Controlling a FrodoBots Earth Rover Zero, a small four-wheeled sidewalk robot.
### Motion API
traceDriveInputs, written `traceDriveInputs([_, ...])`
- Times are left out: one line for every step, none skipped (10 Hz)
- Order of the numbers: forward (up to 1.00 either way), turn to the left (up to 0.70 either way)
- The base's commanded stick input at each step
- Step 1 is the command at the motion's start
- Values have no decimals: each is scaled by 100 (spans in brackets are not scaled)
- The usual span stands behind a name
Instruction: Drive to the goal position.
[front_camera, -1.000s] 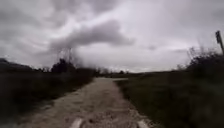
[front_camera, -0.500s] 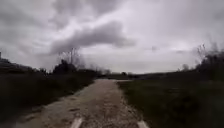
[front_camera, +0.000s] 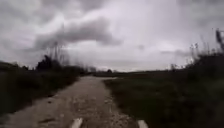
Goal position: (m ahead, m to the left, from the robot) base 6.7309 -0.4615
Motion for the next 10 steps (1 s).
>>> traceDriveInputs([70,0])
traceDriveInputs([70,0])
traceDriveInputs([70,0])
traceDriveInputs([70,0])
traceDriveInputs([70,0])
traceDriveInputs([70,0])
traceDriveInputs([70,0])
traceDriveInputs([70,0])
traceDriveInputs([70,0])
traceDriveInputs([57,0])
